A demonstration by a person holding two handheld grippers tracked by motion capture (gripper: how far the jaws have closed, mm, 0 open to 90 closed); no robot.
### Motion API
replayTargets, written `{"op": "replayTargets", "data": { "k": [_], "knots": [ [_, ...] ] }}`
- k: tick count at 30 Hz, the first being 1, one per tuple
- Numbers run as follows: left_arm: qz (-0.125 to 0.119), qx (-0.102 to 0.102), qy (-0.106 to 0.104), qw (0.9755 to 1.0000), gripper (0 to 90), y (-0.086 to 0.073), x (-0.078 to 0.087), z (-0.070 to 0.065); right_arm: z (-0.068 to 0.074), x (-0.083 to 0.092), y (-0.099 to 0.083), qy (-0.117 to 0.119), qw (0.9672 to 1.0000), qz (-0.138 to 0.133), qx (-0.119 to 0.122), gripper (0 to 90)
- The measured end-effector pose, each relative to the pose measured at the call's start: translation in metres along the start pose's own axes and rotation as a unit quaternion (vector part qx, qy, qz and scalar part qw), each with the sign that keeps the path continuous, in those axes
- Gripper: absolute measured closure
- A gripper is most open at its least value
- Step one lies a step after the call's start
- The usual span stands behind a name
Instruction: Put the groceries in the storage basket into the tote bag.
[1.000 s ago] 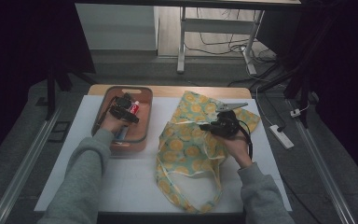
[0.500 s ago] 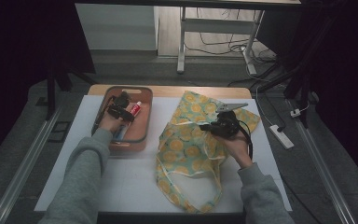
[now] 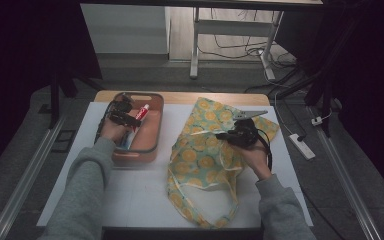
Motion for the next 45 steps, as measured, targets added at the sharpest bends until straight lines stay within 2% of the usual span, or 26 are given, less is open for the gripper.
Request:
{"op": "replayTargets", "data": {
  "k": [3,7,10,13,16,18,21,25,28,32,36,40,45],
  "knots": [
    [-0.023,-0.009,-0.008,0.9997,75.1,0.004,0.012,-0.005,0.0,-0.001,0.0,0.0,1.0,-0.001,-0.002,88.4],
    [-0.05,-0.014,-0.043,0.9977,75.3,0.008,0.028,-0.013,0.0,-0.001,-0.001,0.0,1.0,-0.001,-0.003,88.3],
    [-0.065,-0.022,-0.046,0.9966,75.5,0.009,0.038,-0.017,0.0,0.0,0.0,-0.001,1.0,-0.003,-0.002,88.3],
    [-0.092,-0.026,-0.054,0.9939,75.6,0.012,0.051,-0.021,-0.001,0.002,0.0,-0.002,1.0,-0.006,-0.003,88.4],
    [-0.135,-0.032,-0.053,0.9889,75.7,0.016,0.069,-0.027,-0.002,0.002,0.0,-0.005,1.0,-0.005,-0.003,88.4],
    [-0.151,-0.036,-0.069,0.9855,75.6,0.018,0.082,-0.033,-0.003,0.002,0.0,-0.006,1.0,-0.006,-0.004,88.4],
    [-0.163,-0.047,-0.08,0.9822,75.7,0.019,0.098,-0.041,-0.004,0.002,0.0,-0.006,0.9999,-0.007,-0.006,88.4],
    [-0.173,-0.058,-0.106,0.9775,75.7,0.017,0.11,-0.053,-0.004,0.002,-0.001,-0.009,0.9999,-0.005,-0.005,88.4],
    [-0.178,-0.074,-0.113,0.9747,75.7,0.015,0.117,-0.063,-0.004,0.003,-0.002,-0.01,0.9999,-0.003,-0.006,88.4],
    [-0.189,-0.094,-0.132,0.9685,75.8,0.012,0.13,-0.079,-0.004,0.003,-0.002,-0.011,0.9999,-0.005,-0.006,88.4],
    [-0.194,-0.116,-0.139,0.9641,75.7,0.008,0.14,-0.096,-0.004,0.003,-0.002,-0.011,0.9999,-0.006,-0.007,88.4],
    [-0.198,-0.136,-0.165,0.9565,75.7,0.002,0.15,-0.117,-0.004,0.004,-0.001,-0.012,0.9999,-0.007,-0.005,88.4],
    [-0.192,-0.165,-0.176,0.9512,75.8,-0.005,0.152,-0.139,-0.003,0.005,0.0,-0.013,0.9999,-0.01,-0.003,88.4]
  ]
}}
Point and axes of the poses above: each handheld gripper's, and its own axes: x roughly backward along the jaws, y roughly out of its top, z roughly to its left, the point moved 7 cm from there along -x, roughly forward along the jaws, and after that the axes turned 3 degrees about -y, right-handed, at the moved point
